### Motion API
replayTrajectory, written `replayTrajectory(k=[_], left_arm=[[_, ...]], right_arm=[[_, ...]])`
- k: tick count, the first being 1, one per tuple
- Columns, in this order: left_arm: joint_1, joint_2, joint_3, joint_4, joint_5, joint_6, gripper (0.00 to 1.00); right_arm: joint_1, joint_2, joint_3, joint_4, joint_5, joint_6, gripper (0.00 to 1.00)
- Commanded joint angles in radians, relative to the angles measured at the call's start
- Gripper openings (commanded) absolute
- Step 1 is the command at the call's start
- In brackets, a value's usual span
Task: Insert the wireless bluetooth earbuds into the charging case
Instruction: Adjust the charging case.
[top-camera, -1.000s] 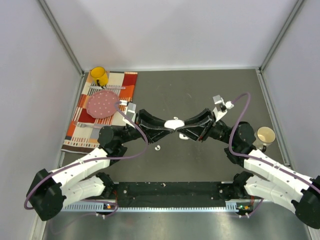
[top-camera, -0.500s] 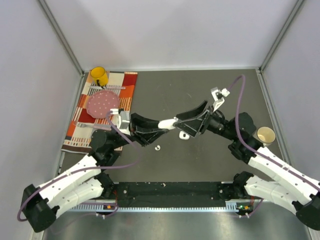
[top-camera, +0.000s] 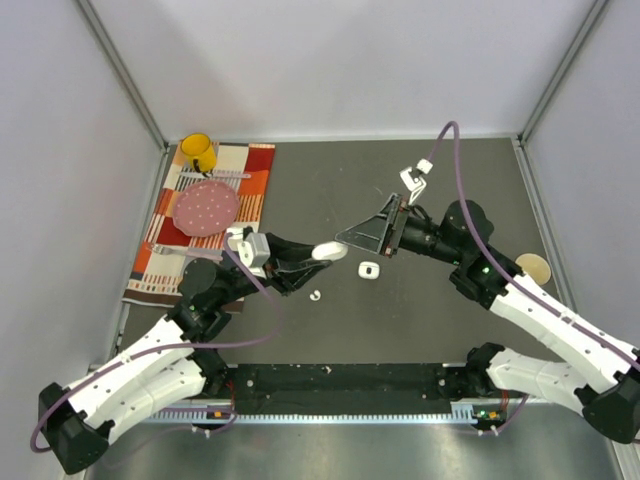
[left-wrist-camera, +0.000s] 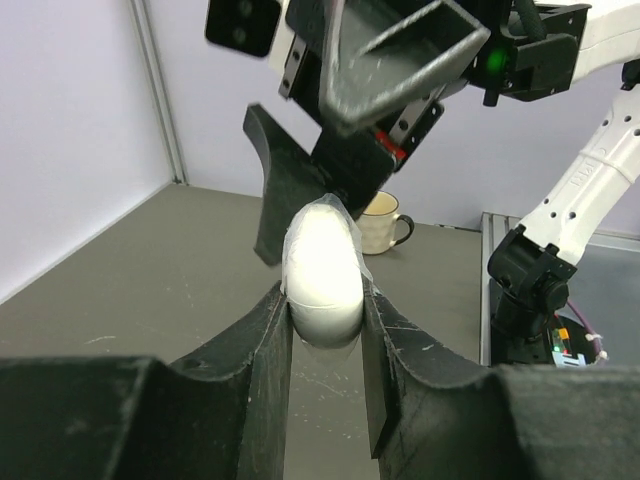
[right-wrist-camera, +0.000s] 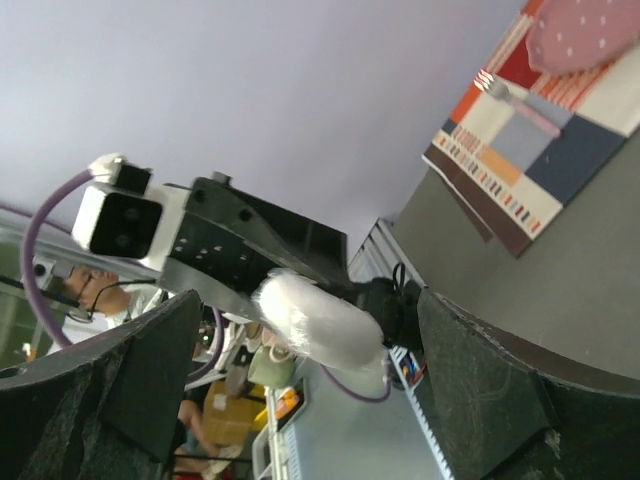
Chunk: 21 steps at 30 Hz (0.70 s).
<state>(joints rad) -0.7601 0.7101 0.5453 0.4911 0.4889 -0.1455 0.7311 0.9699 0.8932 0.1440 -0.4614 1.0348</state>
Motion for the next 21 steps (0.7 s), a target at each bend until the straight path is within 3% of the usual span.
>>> replayTrajectory(k=[1, 6, 21], left_arm=[[-0.004, -0.018, -0.002, 0.032, -0.022, 0.03, 0.0], [-0.002, -0.02, -0.002, 0.043, -0.032, 0.037, 0.0], [-0.004, -0.012, -0.001, 0.037, -0.036, 0.041, 0.0]], right_arm=[[0.004, 0.027, 0.052, -0.067, -0.043, 0.083, 0.88], [0.004, 0.061, 0.024, -0.003, -0.1, 0.157, 0.85], [0.002, 0.104, 0.013, 0.095, -0.18, 0.238, 0.45]])
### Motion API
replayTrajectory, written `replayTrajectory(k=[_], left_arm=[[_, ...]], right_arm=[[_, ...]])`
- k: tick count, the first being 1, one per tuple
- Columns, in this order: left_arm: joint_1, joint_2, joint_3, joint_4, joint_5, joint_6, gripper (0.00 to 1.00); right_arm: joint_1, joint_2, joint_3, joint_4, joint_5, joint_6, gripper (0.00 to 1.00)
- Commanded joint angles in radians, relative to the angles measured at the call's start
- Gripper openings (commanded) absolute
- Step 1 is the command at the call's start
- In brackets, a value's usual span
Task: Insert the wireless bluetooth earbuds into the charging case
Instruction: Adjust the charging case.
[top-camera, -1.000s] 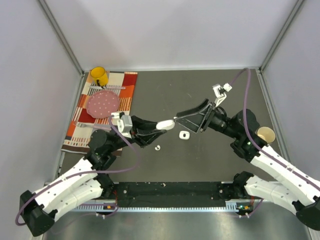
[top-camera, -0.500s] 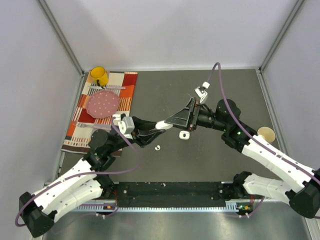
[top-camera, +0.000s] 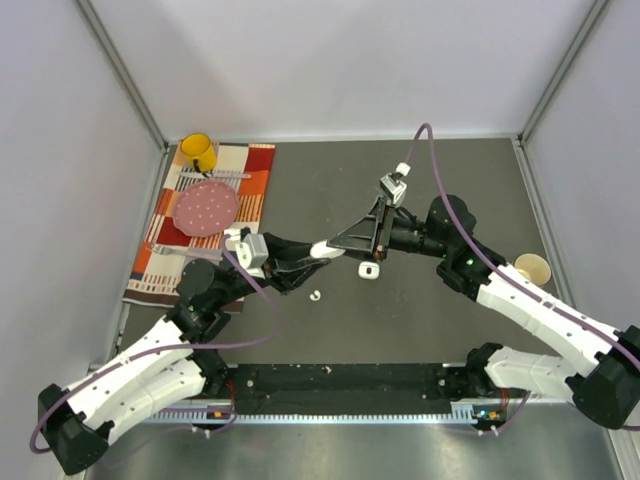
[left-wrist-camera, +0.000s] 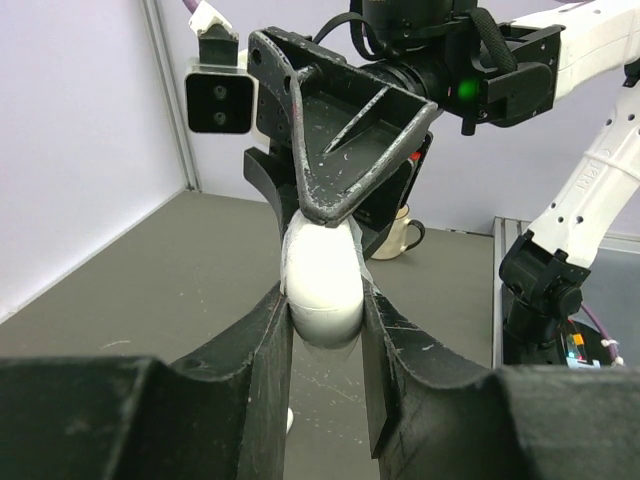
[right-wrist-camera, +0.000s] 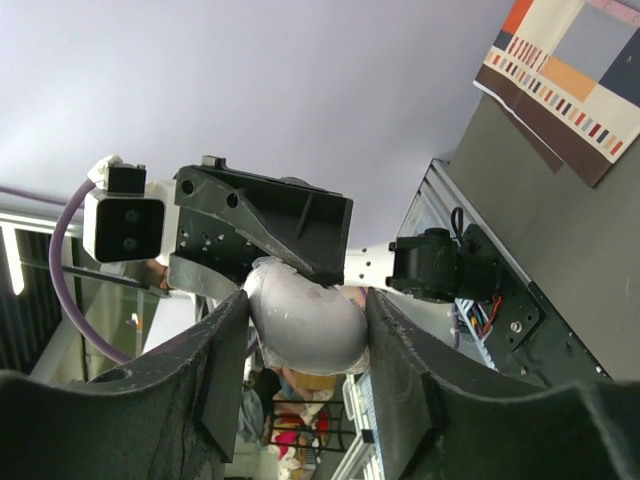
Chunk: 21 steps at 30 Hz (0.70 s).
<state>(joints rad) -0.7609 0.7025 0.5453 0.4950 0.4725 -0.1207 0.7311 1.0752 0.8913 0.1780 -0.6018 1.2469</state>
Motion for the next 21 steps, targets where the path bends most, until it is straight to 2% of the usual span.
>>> replayTrajectory(k=[1, 4, 9, 11, 21], left_arm=[[-0.003, -0.003, -0.002, 0.033, -0.018, 0.016, 0.0], [-0.005, -0.001, -0.002, 0.03, -0.021, 0.018, 0.0], [-0.006, -0.001, 0.004, 0.02, -0.028, 0.01, 0.01], [-0.006, 0.002, 0.004, 0.016, -0.029, 0.006, 0.05], [-0.006, 0.028, -0.001, 0.091, -0.028, -0.06, 0.13]], right_arm=[[0.004, -0.003, 0.015, 0.063, -0.042, 0.031, 0.42], [0.004, -0.006, 0.015, 0.064, -0.047, 0.037, 0.32], [0.004, -0.006, 0.018, 0.075, -0.052, 0.04, 0.24], [0.004, -0.006, 0.018, 0.084, -0.053, 0.042, 0.15], [0.004, 0.009, -0.012, 0.17, -0.062, 0.071, 0.03]])
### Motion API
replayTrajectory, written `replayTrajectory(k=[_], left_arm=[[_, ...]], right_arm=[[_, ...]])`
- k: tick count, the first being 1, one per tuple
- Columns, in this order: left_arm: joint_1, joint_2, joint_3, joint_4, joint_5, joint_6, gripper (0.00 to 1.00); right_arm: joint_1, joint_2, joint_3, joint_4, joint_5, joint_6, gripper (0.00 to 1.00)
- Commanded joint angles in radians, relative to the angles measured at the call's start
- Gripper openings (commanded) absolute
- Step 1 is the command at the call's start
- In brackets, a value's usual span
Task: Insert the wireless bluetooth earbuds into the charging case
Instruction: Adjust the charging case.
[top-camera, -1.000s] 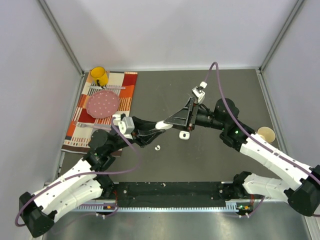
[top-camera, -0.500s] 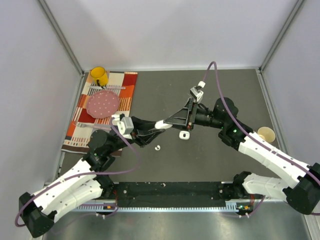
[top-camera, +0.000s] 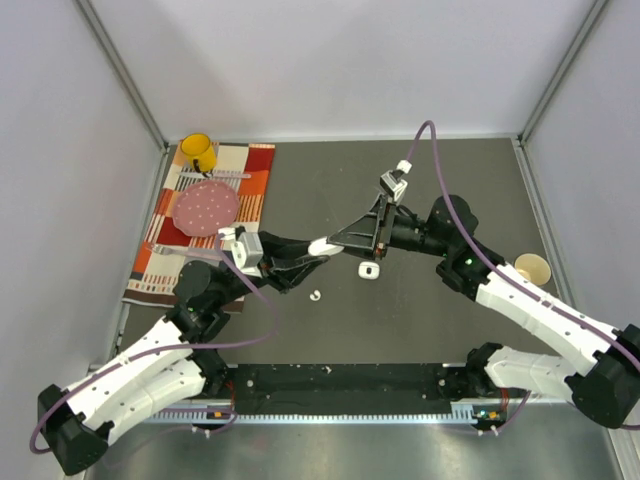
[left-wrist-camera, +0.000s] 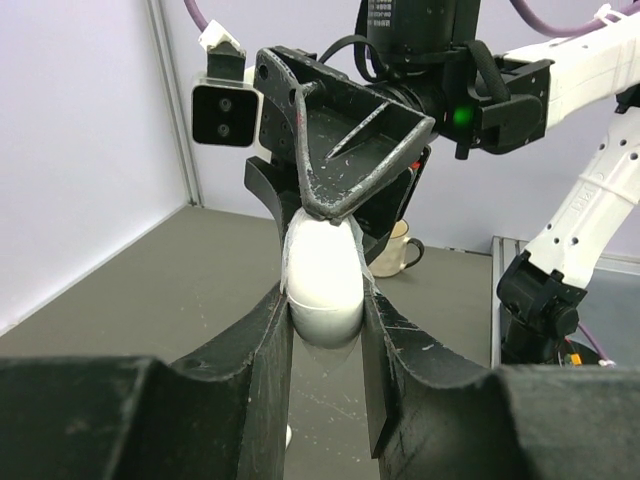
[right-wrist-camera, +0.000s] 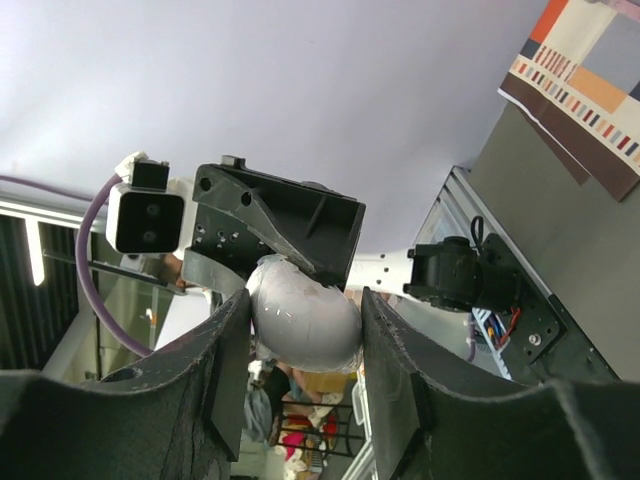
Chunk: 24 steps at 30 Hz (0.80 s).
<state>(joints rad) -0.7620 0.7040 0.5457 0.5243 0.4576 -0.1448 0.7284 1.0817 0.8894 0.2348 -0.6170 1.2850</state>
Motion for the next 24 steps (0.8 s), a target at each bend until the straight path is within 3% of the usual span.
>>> replayTrajectory(k=[1, 7, 14, 24], left_arm=[[-0.005, 0.028, -0.004, 0.072, -0.013, -0.041, 0.13], [-0.008, 0.038, -0.007, 0.098, -0.022, -0.041, 0.13], [-0.01, 0.045, -0.003, 0.095, -0.033, -0.059, 0.27], [-0.026, 0.071, -0.029, 0.198, -0.062, -0.088, 0.31]], right_arm=[[0.006, 0.004, -0.012, 0.115, -0.049, 0.037, 0.03], [0.006, 0.004, -0.018, 0.123, -0.049, 0.045, 0.01], [0.006, 0.007, -0.024, 0.139, -0.044, 0.053, 0.0], [0.006, 0.007, -0.049, 0.202, -0.035, 0.08, 0.0]])
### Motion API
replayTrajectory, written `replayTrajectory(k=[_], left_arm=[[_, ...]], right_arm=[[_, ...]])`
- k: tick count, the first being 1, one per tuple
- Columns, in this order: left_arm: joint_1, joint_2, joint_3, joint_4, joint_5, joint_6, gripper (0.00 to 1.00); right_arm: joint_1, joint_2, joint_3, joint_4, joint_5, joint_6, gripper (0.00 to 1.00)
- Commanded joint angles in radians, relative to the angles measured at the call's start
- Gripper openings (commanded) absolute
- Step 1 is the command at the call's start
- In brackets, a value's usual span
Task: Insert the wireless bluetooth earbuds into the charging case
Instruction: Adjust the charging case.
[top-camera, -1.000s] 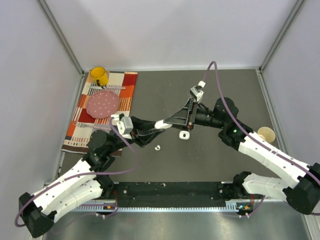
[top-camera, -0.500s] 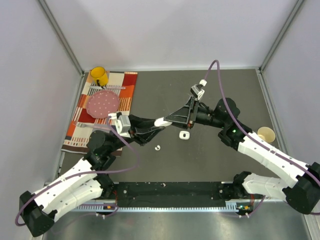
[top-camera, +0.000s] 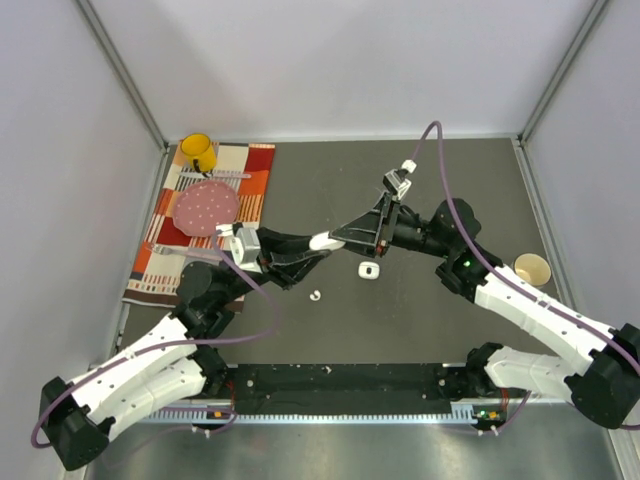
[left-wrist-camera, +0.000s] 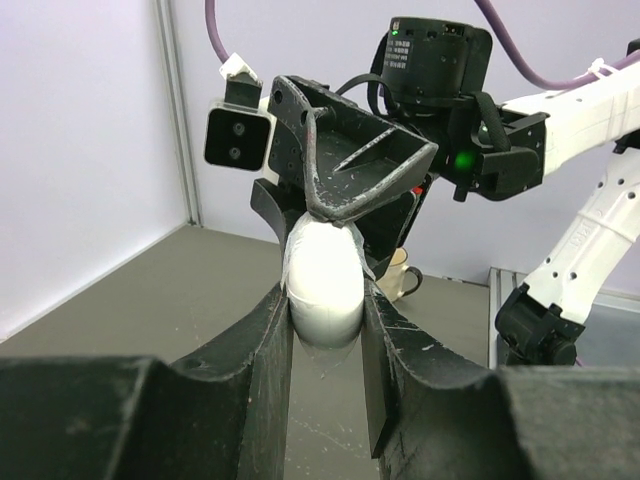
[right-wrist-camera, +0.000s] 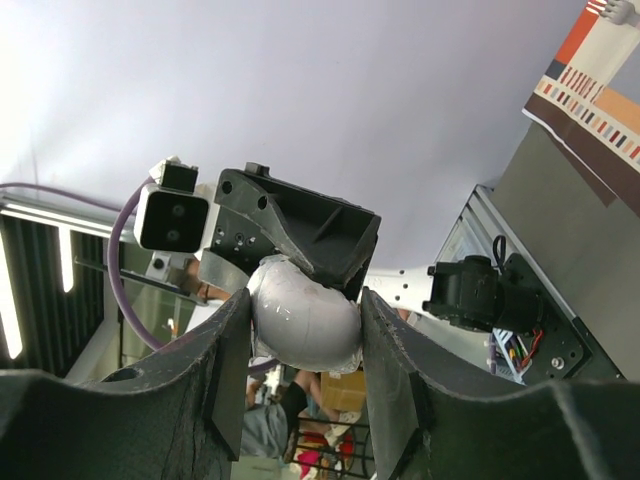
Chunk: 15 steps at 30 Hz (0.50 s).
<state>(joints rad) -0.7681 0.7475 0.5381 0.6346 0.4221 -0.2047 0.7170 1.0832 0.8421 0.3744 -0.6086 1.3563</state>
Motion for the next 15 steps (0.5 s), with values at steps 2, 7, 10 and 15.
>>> replayTrajectory(k=[2, 7, 10, 15], left_arm=[[-0.026, 0.035, -0.023, 0.114, -0.037, -0.03, 0.32], [-0.045, 0.061, -0.024, 0.143, -0.048, -0.03, 0.33], [-0.056, 0.072, -0.024, 0.16, -0.062, -0.029, 0.33], [-0.066, 0.088, -0.02, 0.175, -0.068, -0.029, 0.34]], right_arm=[[0.018, 0.006, -0.005, 0.063, -0.042, 0.01, 0.0], [0.018, 0.006, -0.009, 0.086, -0.045, 0.024, 0.0], [0.018, 0.006, -0.009, 0.093, -0.046, 0.03, 0.0], [0.018, 0.006, -0.011, 0.096, -0.054, 0.035, 0.01]])
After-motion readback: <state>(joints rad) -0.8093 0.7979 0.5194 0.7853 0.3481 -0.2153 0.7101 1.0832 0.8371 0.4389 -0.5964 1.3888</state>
